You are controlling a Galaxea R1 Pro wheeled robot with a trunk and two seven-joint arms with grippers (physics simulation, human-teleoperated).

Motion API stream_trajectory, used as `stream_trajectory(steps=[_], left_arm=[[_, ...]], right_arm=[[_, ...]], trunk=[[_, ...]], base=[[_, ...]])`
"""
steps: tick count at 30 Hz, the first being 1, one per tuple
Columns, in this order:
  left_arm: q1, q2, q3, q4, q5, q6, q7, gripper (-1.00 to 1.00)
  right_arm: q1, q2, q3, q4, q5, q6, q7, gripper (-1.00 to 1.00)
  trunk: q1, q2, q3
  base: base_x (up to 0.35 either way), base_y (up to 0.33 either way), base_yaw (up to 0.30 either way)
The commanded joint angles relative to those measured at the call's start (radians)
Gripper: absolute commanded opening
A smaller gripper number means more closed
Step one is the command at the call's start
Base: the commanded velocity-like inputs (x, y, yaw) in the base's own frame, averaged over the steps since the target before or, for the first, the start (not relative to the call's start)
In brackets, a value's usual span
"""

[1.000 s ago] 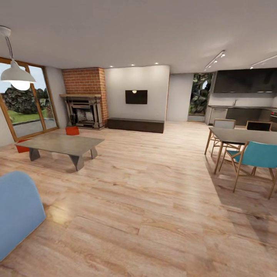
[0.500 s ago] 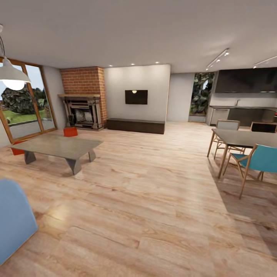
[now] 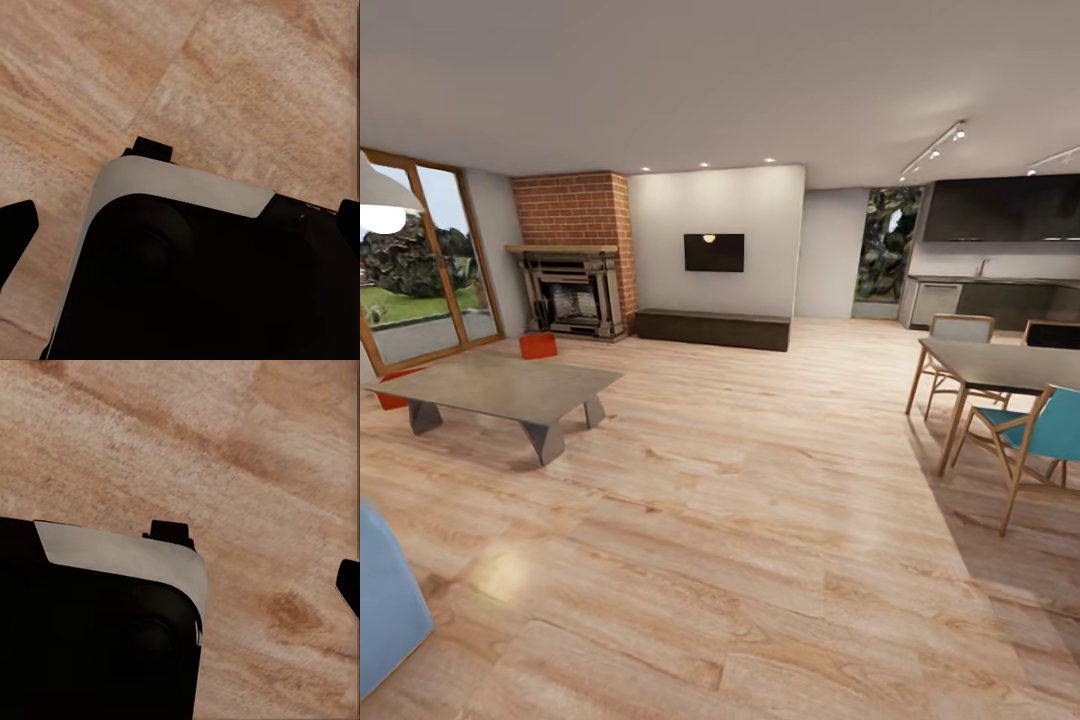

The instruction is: Move the two storage containers from the living room to the garage. In the garage, place one container on the floor and stack the other container on top of it (either order is fine).

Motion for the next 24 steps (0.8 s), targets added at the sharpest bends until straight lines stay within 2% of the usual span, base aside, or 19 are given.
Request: stream_trajectory(steps=[1, 16, 24], left_arm=[[0.0, 0.0, 0.0, -0.001, 0.004, -0.001, 0.001, 1.0], [0.0, 0.0, 0.0, -0.003, 0.004, 0.0, 0.001, 1.0], [0.0, 0.0, 0.0, -0.003, 0.004, 0.0, 0.001, 1.0]], right_arm=[[-0.001, 0.0, 0.009, 0.003, -0.01, -0.006, -0.001, 1.0], [-0.001, 0.007, 0.006, 0.004, -0.012, -0.006, 0.002, 1.0], [-0.001, 0.0, 0.006, 0.004, -0.016, -0.005, 0.005, 1.0]], trunk=[[0.001, 0.0, -0.001], [0.001, 0.0, -0.001], [0.001, 0.0, -0.001]], base=[[0.323, 0.0, 0.0], [0.323, 0.0, 0.0], [0.323, 0.0, 0.0]])
